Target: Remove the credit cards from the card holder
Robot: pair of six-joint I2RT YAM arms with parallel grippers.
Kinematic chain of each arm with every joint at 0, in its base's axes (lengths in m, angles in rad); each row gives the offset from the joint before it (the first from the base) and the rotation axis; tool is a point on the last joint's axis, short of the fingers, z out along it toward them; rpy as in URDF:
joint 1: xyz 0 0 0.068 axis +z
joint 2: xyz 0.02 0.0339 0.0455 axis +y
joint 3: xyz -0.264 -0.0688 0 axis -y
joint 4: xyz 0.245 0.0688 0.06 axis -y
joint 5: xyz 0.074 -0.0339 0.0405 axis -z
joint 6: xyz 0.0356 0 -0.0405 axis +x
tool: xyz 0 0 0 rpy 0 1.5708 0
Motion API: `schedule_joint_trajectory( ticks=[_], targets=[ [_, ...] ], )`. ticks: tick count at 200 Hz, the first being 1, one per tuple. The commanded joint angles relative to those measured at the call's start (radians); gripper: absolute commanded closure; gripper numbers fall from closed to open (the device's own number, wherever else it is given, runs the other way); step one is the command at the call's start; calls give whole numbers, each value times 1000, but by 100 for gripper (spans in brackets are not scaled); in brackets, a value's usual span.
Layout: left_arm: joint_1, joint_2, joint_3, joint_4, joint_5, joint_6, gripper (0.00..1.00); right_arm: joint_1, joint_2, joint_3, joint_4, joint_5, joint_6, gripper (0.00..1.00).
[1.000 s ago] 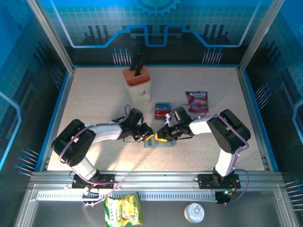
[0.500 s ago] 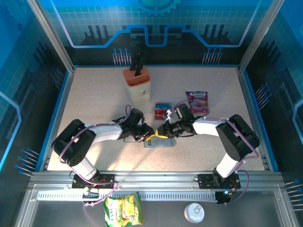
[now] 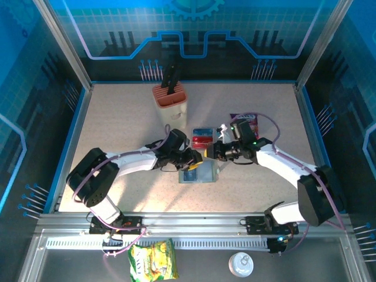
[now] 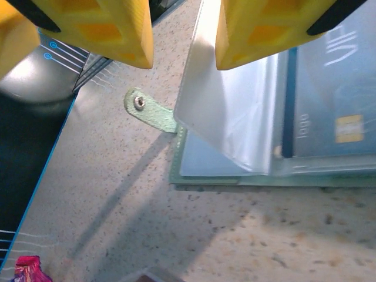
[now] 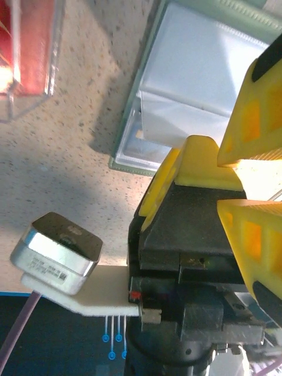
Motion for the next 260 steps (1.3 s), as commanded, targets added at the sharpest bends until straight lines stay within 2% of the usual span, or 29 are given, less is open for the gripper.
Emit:
schedule_joint_trajectory(
  ticks=[1,58,121,223,260],
  targets=[
    [-20,48,35,-16,24,-6,65,-36,-57,21,-115,54,-51,78],
    [-45,126,83,20,37,-23,59,-66,-98,9,-158,55,-67,74],
    [-16,70,49,-13,19,6,60,-42,-59,-8,-113,27,-28,75],
    [108,-152,-168,-70,-6,59,71,132,121,42,-11,59,51,76],
    [117,-177,-211,-89,-10,70,85,183,202,63,22,69,68,76]
  ],
)
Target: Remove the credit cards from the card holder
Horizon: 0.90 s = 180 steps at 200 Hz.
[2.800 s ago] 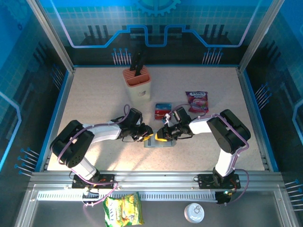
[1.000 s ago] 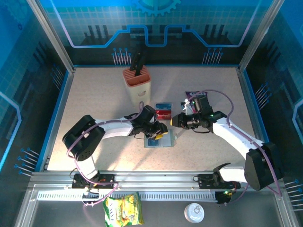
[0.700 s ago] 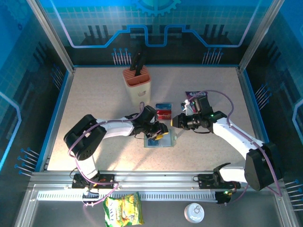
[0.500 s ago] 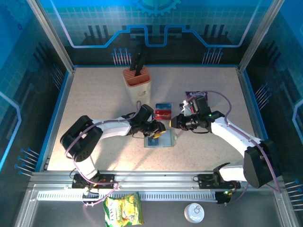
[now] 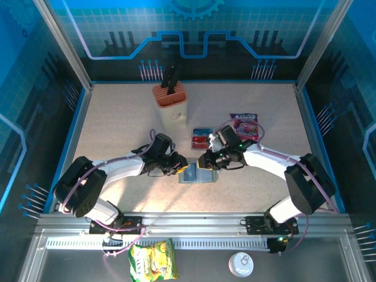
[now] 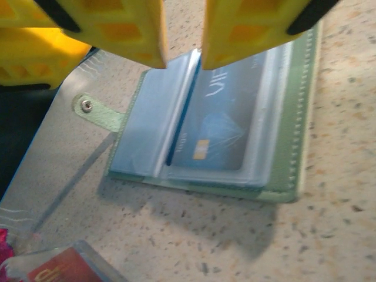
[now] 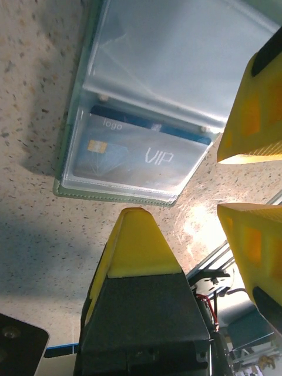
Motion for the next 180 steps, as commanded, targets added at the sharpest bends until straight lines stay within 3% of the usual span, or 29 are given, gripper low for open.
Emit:
schedule_joint_trajectory(
  ticks=[1,63,180],
  targets=[
    [8,-23,-23,-51,-11,32,85,29,43,34,40,11,25,76],
    [8,25,-14,-45,-6,51,100,52,135,35,71,-4,31,74],
    [7,86,-33,-72,-30,74,100,65,229,82,85,-20,28,73]
  ],
)
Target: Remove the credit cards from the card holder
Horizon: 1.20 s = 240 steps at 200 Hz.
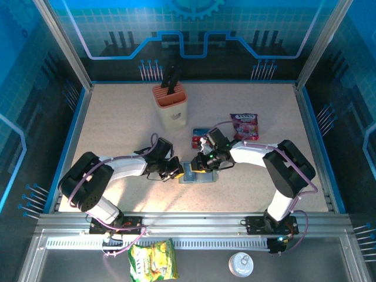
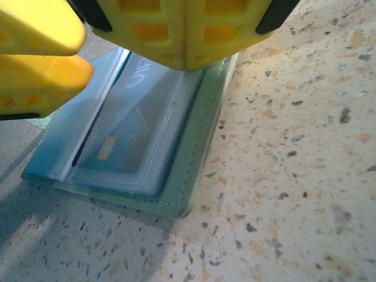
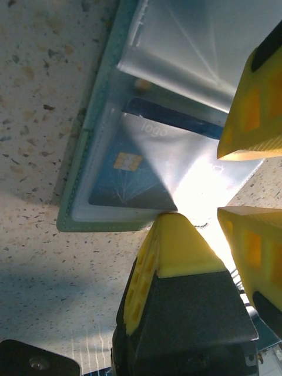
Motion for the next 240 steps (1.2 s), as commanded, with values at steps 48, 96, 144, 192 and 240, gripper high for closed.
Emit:
schedule_joint_trajectory(
  ticks=[48,96,144,192,240],
  targets=[
    [6,9,-17,-47,-27,24,100,21,48,23,2,-15,-4,73],
    [6,8,-18,-46,-27,22,100,24,68,25,3,-15,-2,74],
    [7,7,-18,-46,-27,22,100,27,70,21,40,-43,12,80],
    [6,6,-18,-47,-29,24,100,27,72,32,-30,13,-16,74],
    [7,8,-20,-47,-29,23,100,27,52,51,-111,66,-50,74]
  ],
)
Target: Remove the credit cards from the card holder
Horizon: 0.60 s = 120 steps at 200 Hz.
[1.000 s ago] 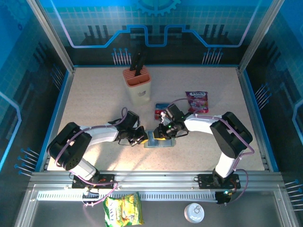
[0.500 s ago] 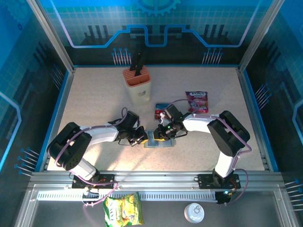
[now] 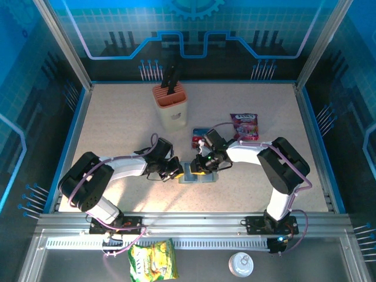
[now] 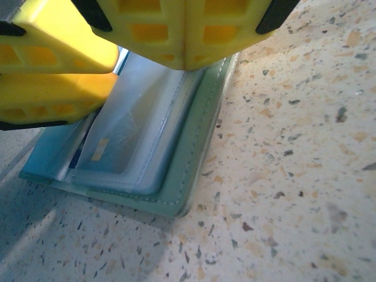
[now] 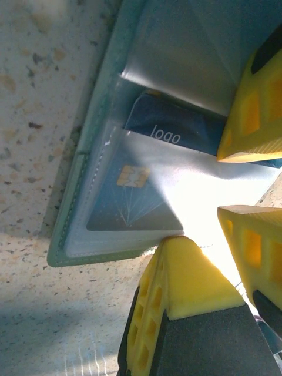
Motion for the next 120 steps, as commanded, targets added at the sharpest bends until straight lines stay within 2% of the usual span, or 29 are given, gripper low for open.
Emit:
schedule_joint_trajectory(
  ticks=[1,120],
  targets=[
    [6,7,-18,-47,-25,22,100,14,-3,23,-79,50,-34,74],
    [-3,-37,74,-99,-20,34,100,3,-98,28,-96,26,-42,74]
  ],
)
